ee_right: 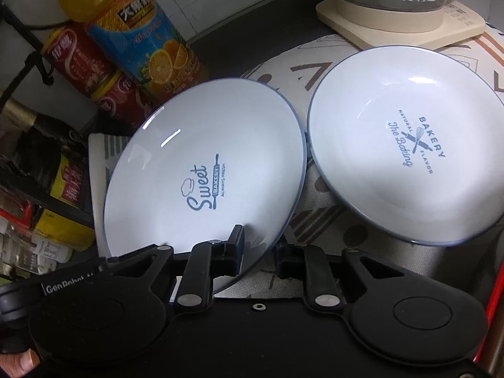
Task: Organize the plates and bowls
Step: 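Pinch the rim of the white 'Sweet' plate with both grippers, then lift the 'Sweet' plate with both grippers and carry it over the flower plate, then lower the 'Sweet' plate onto the flower plate and open both grippers, then withdraw both grippers and move them to the white 'Bakery' plate, then pinch the rim of the 'Bakery' plate with both grippers, then lift the 'Bakery' plate with both grippers and carry it over the plate stack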
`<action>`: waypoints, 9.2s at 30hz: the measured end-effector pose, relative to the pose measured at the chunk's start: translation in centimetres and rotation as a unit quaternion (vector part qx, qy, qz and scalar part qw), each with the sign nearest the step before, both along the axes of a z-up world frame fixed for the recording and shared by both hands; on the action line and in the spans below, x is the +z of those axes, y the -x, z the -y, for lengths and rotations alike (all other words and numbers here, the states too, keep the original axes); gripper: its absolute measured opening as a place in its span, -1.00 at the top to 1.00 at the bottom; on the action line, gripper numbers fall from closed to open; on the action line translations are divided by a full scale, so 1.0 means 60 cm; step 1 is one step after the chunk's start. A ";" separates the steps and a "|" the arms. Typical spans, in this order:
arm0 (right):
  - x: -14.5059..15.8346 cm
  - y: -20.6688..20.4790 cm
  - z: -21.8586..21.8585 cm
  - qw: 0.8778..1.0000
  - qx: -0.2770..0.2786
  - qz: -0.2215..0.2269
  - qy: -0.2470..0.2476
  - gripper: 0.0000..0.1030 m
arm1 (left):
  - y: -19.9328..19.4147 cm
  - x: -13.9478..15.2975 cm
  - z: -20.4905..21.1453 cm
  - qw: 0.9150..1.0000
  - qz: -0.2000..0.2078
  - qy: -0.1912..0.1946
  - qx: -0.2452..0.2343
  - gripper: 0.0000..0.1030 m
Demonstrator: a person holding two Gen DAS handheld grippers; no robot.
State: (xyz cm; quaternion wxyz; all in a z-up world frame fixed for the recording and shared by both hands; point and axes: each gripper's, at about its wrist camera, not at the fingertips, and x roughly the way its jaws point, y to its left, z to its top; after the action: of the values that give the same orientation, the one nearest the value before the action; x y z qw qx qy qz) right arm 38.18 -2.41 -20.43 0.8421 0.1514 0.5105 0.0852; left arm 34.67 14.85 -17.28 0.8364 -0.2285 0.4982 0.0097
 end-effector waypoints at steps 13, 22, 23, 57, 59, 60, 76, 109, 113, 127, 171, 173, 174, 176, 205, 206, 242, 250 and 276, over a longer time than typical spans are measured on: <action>0.043 0.031 0.006 0.999 0.001 0.033 0.002 0.69 | 0.030 0.036 0.000 1.000 0.012 0.014 0.003 0.61; 0.070 0.059 0.011 0.998 0.008 0.058 0.008 0.69 | 0.053 0.056 0.013 1.000 0.023 0.017 0.003 0.61; 0.074 0.063 0.013 0.998 0.009 0.062 0.007 0.69 | 0.056 0.060 0.014 1.000 0.023 0.017 0.004 0.61; 0.109 0.244 0.026 0.992 0.100 0.074 -0.004 0.69 | 0.281 0.102 0.075 0.997 0.028 -0.011 0.067 0.61; 0.107 0.253 0.027 0.992 0.105 0.072 -0.002 0.69 | 0.293 0.099 0.078 0.997 0.026 -0.012 0.069 0.61; 0.107 0.256 0.026 0.992 0.106 0.071 -0.002 0.69 | 0.298 0.098 0.079 0.997 0.025 -0.012 0.071 0.61; 0.094 0.304 0.035 0.990 0.129 0.052 0.008 0.69 | 0.360 0.077 0.097 0.996 0.006 -0.003 0.092 0.61; 0.071 0.278 0.036 0.994 0.101 0.015 0.049 0.76 | 0.328 0.082 0.079 0.994 -0.073 0.007 0.085 0.50; 0.076 0.273 0.029 0.992 0.106 0.020 0.069 0.78 | 0.331 0.085 0.064 0.992 -0.064 -0.018 0.103 0.50; 0.054 0.252 0.019 0.989 0.111 -0.002 0.093 0.68 | 0.308 0.052 0.035 0.989 -0.084 -0.032 0.115 0.45; 0.263 0.335 0.183 0.979 0.090 0.181 -0.003 -0.91 | 0.317 0.208 0.189 0.991 0.028 -0.090 0.098 -0.68; 0.267 0.337 0.194 0.979 0.083 0.185 0.001 -0.92 | 0.318 0.213 0.199 0.991 0.030 -0.088 0.095 -0.68; 0.269 0.338 0.200 0.979 0.080 0.187 0.001 -0.93 | 0.317 0.216 0.203 0.991 0.031 -0.088 0.094 -0.68; 0.273 0.337 0.211 0.979 0.073 0.188 0.000 -0.95 | 0.315 0.221 0.212 0.992 0.035 -0.088 0.087 -0.68; 0.238 0.135 0.302 0.989 -0.043 0.142 0.015 -0.82 | 0.050 0.180 0.255 0.998 0.042 -0.051 0.000 -0.67; 0.234 0.124 0.303 0.989 -0.047 0.137 0.015 -0.80 | 0.039 0.176 0.256 0.998 0.041 -0.051 -0.004 -0.67; 0.051 -0.106 0.334 0.990 -0.112 -0.081 -0.011 0.29 | -0.184 -0.002 0.270 0.994 -0.075 0.001 -0.078 -0.09; 0.028 -0.129 0.344 0.988 -0.106 -0.113 -0.022 0.55 | -0.197 -0.016 0.281 0.993 -0.076 -0.002 -0.085 0.18; 0.057 -0.133 0.357 0.991 -0.089 -0.060 -0.075 0.90 | -0.193 0.020 0.236 0.997 -0.044 0.013 -0.062 0.74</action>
State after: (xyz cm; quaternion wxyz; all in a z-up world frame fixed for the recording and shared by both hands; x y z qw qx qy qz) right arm 46.13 -23.80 -17.01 0.8008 0.2636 0.5365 0.0382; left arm 46.28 0.69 -16.09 0.8095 -0.2073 0.5479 -0.0386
